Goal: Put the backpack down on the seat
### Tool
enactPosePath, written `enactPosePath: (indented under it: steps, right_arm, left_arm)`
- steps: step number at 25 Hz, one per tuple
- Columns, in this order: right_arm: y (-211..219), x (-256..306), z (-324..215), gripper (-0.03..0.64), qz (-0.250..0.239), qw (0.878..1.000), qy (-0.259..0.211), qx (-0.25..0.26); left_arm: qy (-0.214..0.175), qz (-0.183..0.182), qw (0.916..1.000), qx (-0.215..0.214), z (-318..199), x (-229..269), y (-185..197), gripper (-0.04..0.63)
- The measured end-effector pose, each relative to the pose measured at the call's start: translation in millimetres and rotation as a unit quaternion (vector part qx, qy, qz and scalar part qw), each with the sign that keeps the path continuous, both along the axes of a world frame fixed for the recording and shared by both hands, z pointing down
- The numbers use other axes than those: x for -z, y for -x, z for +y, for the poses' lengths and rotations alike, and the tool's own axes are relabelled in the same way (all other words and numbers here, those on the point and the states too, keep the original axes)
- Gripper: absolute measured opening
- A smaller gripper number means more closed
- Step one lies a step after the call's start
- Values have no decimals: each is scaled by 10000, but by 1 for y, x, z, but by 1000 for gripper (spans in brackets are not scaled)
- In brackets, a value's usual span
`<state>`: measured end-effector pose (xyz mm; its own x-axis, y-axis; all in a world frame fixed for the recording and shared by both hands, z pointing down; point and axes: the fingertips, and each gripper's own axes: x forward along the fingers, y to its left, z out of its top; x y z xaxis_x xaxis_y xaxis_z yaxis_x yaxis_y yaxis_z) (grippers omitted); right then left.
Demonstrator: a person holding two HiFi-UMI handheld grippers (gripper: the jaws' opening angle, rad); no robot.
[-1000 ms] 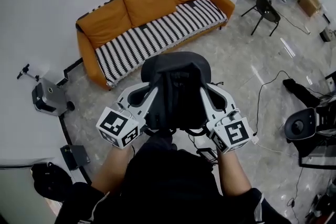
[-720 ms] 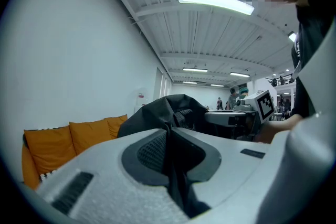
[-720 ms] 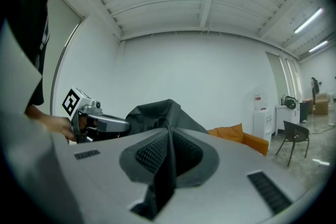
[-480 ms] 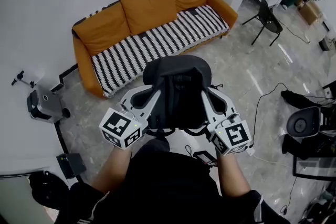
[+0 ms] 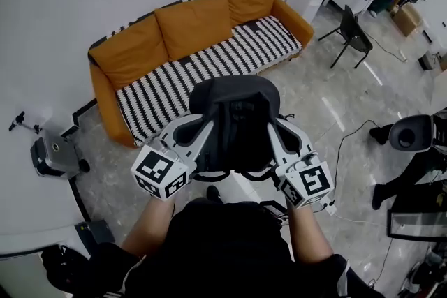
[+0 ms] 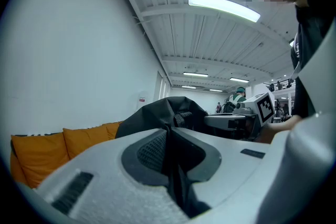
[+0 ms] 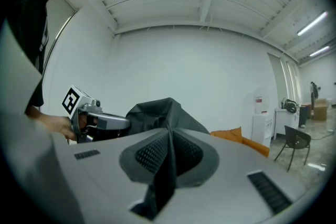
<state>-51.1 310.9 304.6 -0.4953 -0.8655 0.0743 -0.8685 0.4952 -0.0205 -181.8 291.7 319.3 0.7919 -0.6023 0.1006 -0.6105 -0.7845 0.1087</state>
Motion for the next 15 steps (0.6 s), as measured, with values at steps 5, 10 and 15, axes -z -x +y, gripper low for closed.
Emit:
enactPosePath:
  steps: [5,10,15]
  right_arm:
    - [3,2,-19,38,22,9999,-6,-104]
    - [6,5,-31,38,-177,9998,-53,-108]
    - [2,2,-47,38,-161,9998,-2,-131]
  left_arm:
    - [-66,51,9999,-85,-24,4,3,40]
    - [-48,-10,9998,-205,-39,4,1,40]
    - [-34,-44,9997,-220,-53,3,-2,40]
